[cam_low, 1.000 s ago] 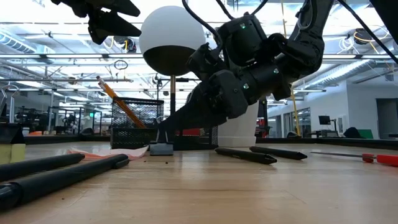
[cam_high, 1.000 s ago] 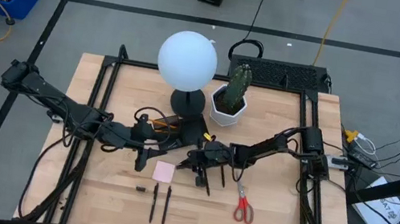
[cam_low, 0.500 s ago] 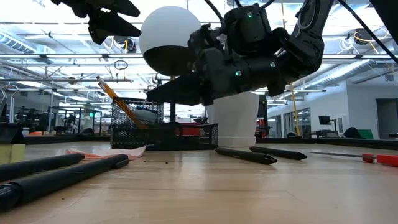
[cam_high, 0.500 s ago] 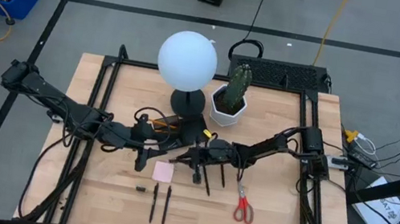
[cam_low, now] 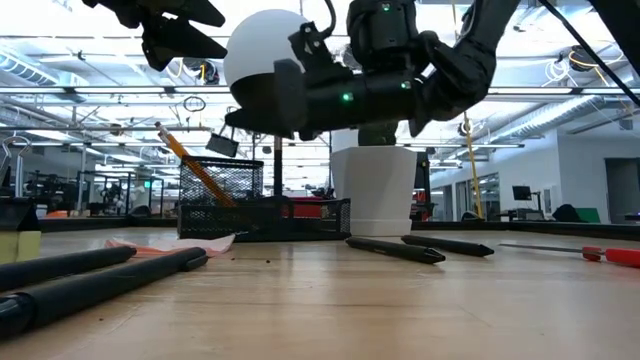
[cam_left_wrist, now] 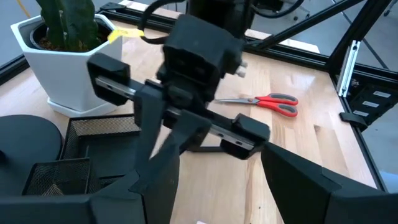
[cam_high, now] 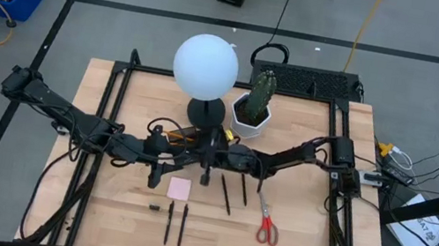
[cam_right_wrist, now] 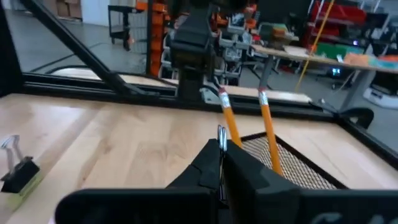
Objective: Pick and place office supplies into organizer
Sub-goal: Put the top black binder clip into the desk organizer
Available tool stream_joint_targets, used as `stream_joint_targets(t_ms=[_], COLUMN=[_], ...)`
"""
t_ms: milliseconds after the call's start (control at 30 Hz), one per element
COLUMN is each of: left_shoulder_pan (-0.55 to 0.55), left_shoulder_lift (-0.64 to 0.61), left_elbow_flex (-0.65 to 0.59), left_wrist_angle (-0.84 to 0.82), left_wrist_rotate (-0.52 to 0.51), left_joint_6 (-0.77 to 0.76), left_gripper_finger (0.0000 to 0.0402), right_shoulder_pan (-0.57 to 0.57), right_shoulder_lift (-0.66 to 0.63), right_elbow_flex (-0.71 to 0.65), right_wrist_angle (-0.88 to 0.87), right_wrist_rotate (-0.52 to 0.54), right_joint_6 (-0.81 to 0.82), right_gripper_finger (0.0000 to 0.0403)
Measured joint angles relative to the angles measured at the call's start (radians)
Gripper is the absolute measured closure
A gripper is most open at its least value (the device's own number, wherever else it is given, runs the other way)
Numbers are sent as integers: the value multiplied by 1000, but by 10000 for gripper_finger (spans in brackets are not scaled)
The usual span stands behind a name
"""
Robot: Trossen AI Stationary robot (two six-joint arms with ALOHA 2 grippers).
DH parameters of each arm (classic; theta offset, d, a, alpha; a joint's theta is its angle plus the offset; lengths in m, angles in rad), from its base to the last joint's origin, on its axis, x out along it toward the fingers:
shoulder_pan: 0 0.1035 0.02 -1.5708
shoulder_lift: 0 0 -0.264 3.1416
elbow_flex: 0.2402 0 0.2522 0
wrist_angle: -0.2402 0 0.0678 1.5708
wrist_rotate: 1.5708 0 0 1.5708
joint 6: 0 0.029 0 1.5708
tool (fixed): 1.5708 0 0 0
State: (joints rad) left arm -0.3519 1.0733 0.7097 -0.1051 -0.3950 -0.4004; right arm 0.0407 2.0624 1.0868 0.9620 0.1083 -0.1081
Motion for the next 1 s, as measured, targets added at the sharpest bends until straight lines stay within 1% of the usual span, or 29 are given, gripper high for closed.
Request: stream_joint_targets(t_ms=[267, 567, 733, 867, 1000], left_shoulder_pan=[0, 0, 0, 0, 0], left_shoulder_lift=[0, 0, 0, 0, 0], left_elbow_flex=[0, 0, 0, 0, 0], left_wrist_angle=[1, 1, 2, 2, 2], left_wrist_rotate=[0, 0, 0, 0, 0], left_joint_6=[0, -1, -1, -2, -2], left_gripper_finger=[170, 170, 170, 170, 170], right_shoulder_pan=[-21, -29, -28, -28, -30], right_shoulder_lift=[0, 0, 0, 0, 0], right_elbow_flex=[4, 4, 4, 4, 4], right_wrist_angle=[-84, -167, -184, -178, -178], right_wrist_rotate=[12, 21, 18, -6, -3], right_joint_6=[67, 70, 70, 69, 68], right_gripper_finger=[399, 399, 399, 398, 384])
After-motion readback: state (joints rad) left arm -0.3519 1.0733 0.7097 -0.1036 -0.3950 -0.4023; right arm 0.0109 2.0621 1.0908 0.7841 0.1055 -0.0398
